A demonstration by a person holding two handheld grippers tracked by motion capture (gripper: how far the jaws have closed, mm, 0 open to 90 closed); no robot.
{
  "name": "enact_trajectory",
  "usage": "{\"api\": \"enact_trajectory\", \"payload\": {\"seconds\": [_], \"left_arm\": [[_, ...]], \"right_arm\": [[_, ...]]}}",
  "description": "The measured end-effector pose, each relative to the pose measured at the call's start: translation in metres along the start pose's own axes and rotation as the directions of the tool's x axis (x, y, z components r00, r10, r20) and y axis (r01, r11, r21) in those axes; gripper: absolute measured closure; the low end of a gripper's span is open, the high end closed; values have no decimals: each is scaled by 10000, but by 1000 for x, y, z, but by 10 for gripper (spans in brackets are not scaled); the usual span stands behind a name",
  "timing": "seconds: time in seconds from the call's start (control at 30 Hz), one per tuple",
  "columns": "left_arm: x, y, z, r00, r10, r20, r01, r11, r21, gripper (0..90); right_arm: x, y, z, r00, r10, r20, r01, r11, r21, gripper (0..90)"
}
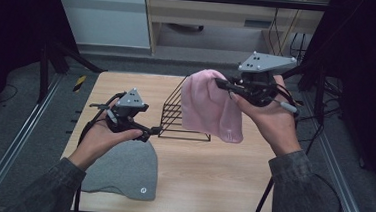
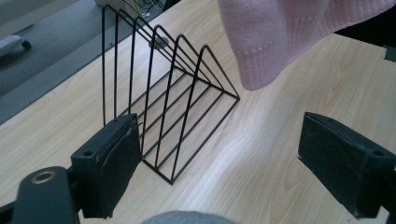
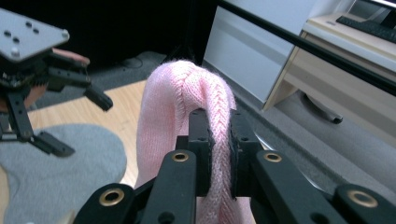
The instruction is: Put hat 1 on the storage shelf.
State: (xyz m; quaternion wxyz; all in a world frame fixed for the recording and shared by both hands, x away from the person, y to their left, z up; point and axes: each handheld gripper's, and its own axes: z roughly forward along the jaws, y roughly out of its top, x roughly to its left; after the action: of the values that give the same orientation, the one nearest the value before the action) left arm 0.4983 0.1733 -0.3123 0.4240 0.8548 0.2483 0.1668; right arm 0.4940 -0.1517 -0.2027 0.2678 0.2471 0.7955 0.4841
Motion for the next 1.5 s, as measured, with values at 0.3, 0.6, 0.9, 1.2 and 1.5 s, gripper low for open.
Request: {"api": "enact_trajectory", "payload": {"seconds": [0.3,0.6,0.9,1.2,1.5], "left_arm": [[12,21,11,9993,361,32,-361,9993,-108,169],[22,36,26,9992,400,63,-398,9990,-224,202],[36,40,52,9992,-202,341,214,9991,-354,346],[43,54,64,9960,-623,634,655,9966,-498,800],[49,59,68,9956,-941,-39,939,9950,-351,810]], "right_arm": [[-9,24,25,10000,30,-15,-30,9995,-308,827],[-11,41,36,9997,181,-148,-191,9971,-743,827],[-13,42,37,9991,356,-239,-377,9947,-955,826],[-35,37,45,9972,744,110,-727,9907,-1147,825],[-70,18,67,9833,1754,485,-1696,9798,-1059,823]]}}
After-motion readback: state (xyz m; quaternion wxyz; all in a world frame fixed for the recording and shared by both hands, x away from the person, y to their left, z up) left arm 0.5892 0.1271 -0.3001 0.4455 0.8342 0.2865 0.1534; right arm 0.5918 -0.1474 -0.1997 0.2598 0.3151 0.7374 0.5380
